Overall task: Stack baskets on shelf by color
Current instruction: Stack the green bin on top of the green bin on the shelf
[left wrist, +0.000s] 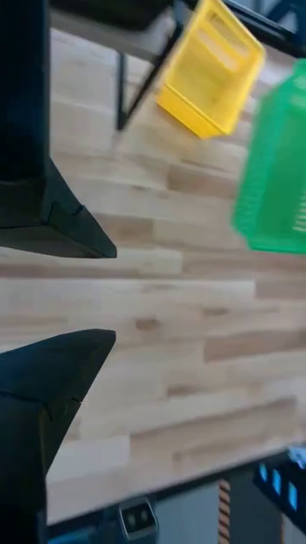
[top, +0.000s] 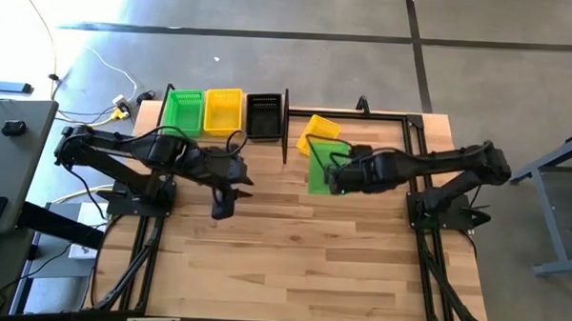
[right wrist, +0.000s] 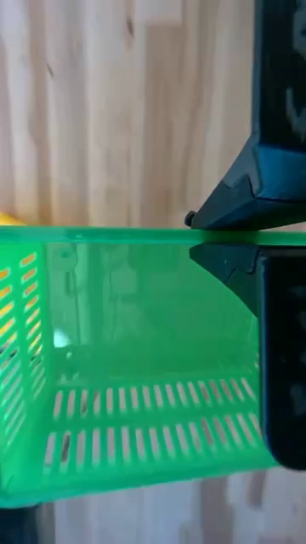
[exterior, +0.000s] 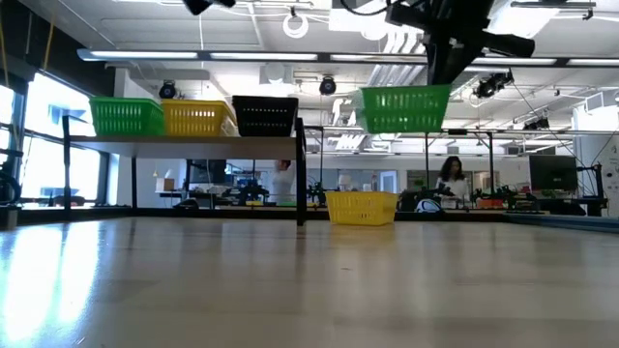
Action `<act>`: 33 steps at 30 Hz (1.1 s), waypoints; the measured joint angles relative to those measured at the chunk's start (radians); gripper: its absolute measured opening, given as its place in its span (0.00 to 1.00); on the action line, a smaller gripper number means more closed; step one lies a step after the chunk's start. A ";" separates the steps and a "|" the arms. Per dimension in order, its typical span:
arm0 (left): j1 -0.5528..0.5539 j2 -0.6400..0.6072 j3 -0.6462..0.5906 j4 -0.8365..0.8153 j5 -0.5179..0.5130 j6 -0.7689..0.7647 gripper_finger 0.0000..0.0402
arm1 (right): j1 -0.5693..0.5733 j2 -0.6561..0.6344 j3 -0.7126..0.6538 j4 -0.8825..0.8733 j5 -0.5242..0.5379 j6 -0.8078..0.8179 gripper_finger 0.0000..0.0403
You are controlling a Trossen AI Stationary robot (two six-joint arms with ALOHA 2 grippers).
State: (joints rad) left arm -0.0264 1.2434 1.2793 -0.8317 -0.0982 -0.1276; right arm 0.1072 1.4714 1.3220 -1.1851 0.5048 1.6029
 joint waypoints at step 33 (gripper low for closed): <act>-0.191 0.253 0.000 0.086 -0.231 0.045 0.34 | 0.115 0.226 -0.001 0.563 0.053 -0.093 0.00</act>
State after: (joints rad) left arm -0.2176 1.4964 1.2797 -0.7457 -0.3291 -0.0826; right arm 0.2227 1.6978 1.3212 -0.6225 0.5575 1.5098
